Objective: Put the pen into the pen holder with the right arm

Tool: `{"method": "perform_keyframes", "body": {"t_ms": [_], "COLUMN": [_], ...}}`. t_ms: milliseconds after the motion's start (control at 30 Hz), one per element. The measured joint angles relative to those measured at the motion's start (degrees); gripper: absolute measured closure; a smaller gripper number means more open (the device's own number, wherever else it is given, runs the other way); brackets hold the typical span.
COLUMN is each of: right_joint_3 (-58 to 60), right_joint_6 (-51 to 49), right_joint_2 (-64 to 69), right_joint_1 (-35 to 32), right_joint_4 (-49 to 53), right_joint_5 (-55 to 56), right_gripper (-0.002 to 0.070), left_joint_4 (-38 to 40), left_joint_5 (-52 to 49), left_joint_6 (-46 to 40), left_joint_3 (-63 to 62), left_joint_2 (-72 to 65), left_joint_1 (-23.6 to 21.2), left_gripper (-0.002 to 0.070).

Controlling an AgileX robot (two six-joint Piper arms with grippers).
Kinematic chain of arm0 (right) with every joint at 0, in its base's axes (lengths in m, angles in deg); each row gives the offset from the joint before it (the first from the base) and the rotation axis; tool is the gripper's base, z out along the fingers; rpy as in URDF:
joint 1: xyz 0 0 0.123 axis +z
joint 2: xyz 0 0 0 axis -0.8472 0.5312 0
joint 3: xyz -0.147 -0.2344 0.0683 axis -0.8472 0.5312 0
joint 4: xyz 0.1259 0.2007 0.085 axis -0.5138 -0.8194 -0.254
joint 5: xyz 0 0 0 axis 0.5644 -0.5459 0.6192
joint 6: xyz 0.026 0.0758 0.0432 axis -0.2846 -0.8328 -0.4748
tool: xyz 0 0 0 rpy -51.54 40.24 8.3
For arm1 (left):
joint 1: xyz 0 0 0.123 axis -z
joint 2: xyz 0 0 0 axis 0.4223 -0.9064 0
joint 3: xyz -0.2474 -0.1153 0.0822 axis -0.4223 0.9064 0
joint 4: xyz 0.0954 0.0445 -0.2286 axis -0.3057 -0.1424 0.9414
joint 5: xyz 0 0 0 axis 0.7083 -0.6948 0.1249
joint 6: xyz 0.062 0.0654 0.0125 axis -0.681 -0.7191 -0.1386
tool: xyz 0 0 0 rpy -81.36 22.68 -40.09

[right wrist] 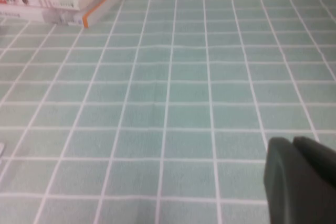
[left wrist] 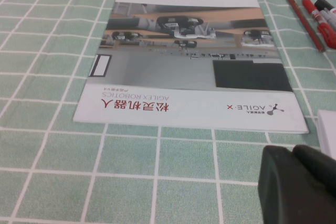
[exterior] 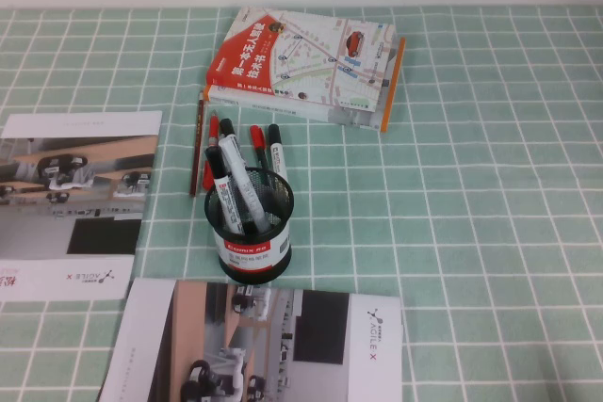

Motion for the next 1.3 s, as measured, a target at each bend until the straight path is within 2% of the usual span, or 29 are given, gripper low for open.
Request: {"method": "perform_keyframes", "body": {"t_ms": [600,900,1133,1300], "right_joint_3": [0.0,0.0,0.0,0.0], "right_joint_6": [0.0,0.0,0.0,0.0], "right_joint_2": [0.0,0.0,0.0,0.0], "right_joint_1": [0.0,0.0,0.0,0.0], "right_joint_4": [-2.4,-12.1,-24.9,-28.2], "right_joint_5": [2.9,6.9,10.4,11.1], "right_gripper": [0.0696,0.0696,0.0696,0.0696], "left_joint_4": [0.0,0.0,0.0,0.0], "left_joint_5": [0.0,0.0,0.0,0.0], "left_joint_6": [0.0,0.0,0.0,0.0], "left_joint_3": [0.0,0.0,0.0,0.0], "left_joint_2": [0.0,0.0,0.0,0.0], "left_joint_1": [0.0,0.0,0.0,0.0], "left_gripper": [0.0679,0.0679,0.0679,0.0679]}}
